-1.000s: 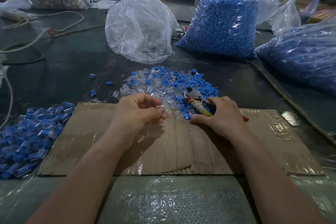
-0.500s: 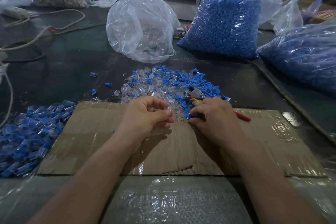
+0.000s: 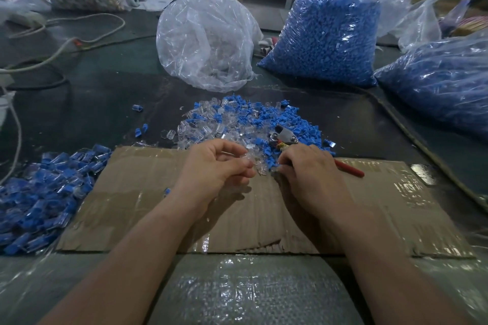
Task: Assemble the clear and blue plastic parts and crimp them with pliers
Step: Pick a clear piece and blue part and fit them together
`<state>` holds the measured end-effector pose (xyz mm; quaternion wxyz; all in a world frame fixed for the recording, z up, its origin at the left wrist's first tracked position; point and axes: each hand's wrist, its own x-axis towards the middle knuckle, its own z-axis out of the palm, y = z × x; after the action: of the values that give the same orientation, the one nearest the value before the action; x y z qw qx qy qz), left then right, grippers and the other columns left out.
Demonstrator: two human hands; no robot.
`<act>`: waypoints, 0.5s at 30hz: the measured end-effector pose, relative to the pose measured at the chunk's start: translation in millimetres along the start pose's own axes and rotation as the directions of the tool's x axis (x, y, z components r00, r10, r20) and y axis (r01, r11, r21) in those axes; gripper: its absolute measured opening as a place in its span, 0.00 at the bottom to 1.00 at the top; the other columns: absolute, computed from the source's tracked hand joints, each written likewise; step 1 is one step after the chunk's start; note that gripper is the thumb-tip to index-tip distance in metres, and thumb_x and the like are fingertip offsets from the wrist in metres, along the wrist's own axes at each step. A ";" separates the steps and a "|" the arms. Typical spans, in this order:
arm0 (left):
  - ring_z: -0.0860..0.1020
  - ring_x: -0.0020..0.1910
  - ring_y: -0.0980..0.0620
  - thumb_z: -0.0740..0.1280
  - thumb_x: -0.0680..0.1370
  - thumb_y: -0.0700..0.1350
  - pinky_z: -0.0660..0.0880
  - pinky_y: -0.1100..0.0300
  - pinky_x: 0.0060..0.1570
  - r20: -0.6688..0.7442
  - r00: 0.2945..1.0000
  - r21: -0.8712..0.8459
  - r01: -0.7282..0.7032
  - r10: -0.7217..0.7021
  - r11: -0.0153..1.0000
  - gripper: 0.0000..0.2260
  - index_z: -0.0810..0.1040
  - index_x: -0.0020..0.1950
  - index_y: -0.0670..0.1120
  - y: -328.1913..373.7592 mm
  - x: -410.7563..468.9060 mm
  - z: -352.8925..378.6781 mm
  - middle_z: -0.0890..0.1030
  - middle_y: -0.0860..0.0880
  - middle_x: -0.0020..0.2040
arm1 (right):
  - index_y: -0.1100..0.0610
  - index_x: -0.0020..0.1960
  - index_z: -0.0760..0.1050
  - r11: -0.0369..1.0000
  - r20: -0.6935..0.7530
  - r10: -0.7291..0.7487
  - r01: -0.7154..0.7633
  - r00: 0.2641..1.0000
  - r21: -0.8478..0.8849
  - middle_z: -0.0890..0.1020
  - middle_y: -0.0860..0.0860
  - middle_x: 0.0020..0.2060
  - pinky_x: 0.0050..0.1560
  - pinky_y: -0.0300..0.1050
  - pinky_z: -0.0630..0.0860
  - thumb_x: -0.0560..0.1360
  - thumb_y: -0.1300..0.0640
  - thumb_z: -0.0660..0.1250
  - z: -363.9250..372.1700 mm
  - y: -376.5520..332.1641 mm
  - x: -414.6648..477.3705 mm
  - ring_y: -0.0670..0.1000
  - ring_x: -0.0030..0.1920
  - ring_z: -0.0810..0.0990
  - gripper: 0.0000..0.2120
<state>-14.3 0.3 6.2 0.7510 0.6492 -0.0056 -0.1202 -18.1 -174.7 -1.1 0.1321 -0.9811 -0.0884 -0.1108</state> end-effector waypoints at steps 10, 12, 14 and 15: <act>0.82 0.33 0.53 0.67 0.70 0.32 0.78 0.64 0.31 0.008 1.000 -0.014 -0.011 0.011 1.000 0.07 0.78 0.45 0.40 2.9 0.9 -0.7 0.83 0.47 0.34 | 0.44 0.47 0.73 0.798 -0.030 0.029 -0.005 0.999 0.602 0.76 0.39 0.39 0.41 0.25 0.71 0.75 0.61 0.65 -19.7 -27.4 11.2 0.34 0.42 0.75 0.10; 0.82 0.33 0.53 0.67 0.68 0.31 0.77 0.65 0.32 0.006 1.000 -0.090 -0.004 0.005 0.996 0.08 0.78 0.45 0.39 2.7 2.1 -1.0 0.83 0.47 0.33 | 0.45 0.42 0.70 0.758 0.001 0.071 -0.054 0.997 0.650 0.77 0.43 0.39 0.41 0.32 0.75 0.74 0.60 0.67 -13.9 -32.4 11.6 0.41 0.41 0.77 0.11; 0.81 0.32 0.53 0.68 0.64 0.34 0.77 0.64 0.31 0.013 1.000 -0.136 0.003 -0.001 0.991 0.11 0.78 0.46 0.39 1.6 3.0 -1.0 0.83 0.45 0.34 | 0.47 0.40 0.72 0.755 -0.003 0.077 -0.057 0.997 0.653 0.78 0.45 0.38 0.39 0.33 0.74 0.73 0.59 0.68 -10.8 -35.4 11.1 0.41 0.39 0.77 0.09; 0.81 0.31 0.53 0.68 0.63 0.35 0.78 0.63 0.29 0.016 1.000 -0.143 0.008 -0.005 0.990 0.12 0.78 0.46 0.38 1.2 3.4 -0.7 0.83 0.45 0.34 | 0.47 0.39 0.73 0.758 -0.015 0.076 -0.048 0.997 0.650 0.78 0.44 0.36 0.38 0.32 0.74 0.72 0.59 0.69 -11.7 -36.3 11.7 0.41 0.38 0.77 0.09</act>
<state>-10.7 0.6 6.7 0.7951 0.5929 -0.0009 -0.1279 -16.5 -141.9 21.4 0.4688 -0.8746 -0.0861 -0.0886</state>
